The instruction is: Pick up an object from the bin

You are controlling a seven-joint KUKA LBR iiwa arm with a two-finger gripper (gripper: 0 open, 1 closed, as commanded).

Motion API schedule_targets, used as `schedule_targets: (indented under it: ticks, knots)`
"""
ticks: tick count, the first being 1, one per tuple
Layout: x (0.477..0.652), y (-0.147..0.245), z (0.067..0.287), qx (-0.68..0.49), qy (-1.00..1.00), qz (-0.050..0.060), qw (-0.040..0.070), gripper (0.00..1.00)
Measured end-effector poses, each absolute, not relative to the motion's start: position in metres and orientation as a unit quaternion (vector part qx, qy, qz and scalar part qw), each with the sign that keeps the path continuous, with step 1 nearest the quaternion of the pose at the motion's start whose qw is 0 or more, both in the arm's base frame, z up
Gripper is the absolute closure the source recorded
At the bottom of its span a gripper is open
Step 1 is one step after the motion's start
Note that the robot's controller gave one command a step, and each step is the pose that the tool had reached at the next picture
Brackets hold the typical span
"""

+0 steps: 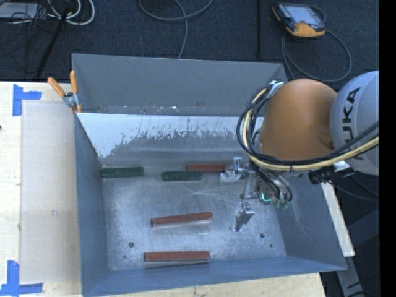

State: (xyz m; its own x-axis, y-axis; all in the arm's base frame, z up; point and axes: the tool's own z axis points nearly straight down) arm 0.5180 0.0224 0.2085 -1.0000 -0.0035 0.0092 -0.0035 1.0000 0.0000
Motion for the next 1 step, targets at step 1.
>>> schedule_targets:
  ticks: [1]
  knots:
    - [0.5196,0.0223,0.2122,0.001,-1.0,0.0,0.001,0.0]
